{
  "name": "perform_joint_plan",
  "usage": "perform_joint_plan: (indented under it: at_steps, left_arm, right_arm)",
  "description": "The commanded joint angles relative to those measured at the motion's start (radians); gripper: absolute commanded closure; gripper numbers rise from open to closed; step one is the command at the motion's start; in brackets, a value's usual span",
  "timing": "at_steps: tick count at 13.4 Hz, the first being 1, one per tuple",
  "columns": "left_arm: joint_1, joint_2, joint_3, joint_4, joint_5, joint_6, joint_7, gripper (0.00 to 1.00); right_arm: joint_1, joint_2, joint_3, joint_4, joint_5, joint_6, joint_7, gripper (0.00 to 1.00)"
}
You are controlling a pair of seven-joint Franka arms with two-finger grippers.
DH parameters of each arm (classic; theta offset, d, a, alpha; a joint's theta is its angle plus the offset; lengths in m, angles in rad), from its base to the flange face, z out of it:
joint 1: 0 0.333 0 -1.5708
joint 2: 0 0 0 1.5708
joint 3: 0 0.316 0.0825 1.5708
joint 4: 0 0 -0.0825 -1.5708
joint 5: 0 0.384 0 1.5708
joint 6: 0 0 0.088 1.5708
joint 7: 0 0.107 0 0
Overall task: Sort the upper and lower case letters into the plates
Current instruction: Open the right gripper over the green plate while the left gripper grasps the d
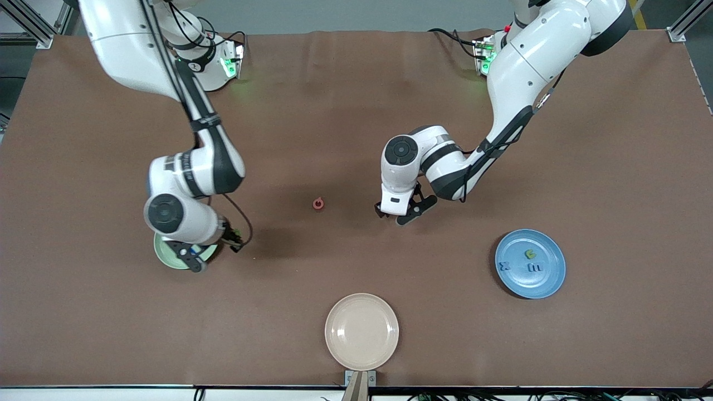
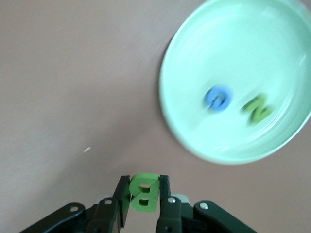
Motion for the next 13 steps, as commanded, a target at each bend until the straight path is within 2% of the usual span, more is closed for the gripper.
perform_joint_plan:
  at_steps: [1, 3, 4, 5, 9, 11, 13]
  left_arm:
    - [0.001, 0.006, 0.000, 0.008, 0.002, -0.016, -0.029, 0.27]
    - [-0.001, 0.024, 0.000, 0.011, 0.004, -0.016, -0.076, 0.30]
    - [0.001, 0.024, 0.000, 0.009, 0.004, -0.016, -0.077, 0.36]
    - [0.005, 0.022, 0.000, 0.009, 0.002, -0.016, -0.077, 0.52]
    - [0.013, 0.015, 0.000, 0.014, 0.002, -0.016, -0.077, 0.98]
    - [0.028, -0.011, -0.004, 0.017, 0.002, -0.019, -0.075, 1.00]
    - [0.071, -0.057, -0.011, 0.020, 0.002, -0.044, -0.066, 1.00]
  right_arm:
    - [-0.096, -0.075, 0.017, -0.120, -0.045, 0.035, -0.163, 1.00]
    - [-0.136, -0.091, 0.017, -0.198, -0.060, 0.135, -0.269, 1.00]
    - [-0.161, -0.091, 0.017, -0.224, -0.060, 0.180, -0.318, 1.00]
    - [-0.185, -0.088, 0.017, -0.239, -0.060, 0.208, -0.362, 1.00]
    - [-0.236, -0.069, 0.019, -0.331, -0.060, 0.370, -0.452, 0.98]
    - [-0.234, -0.066, 0.019, -0.339, -0.060, 0.368, -0.453, 0.98]
    - [-0.236, -0.054, 0.019, -0.347, -0.060, 0.358, -0.467, 0.92]
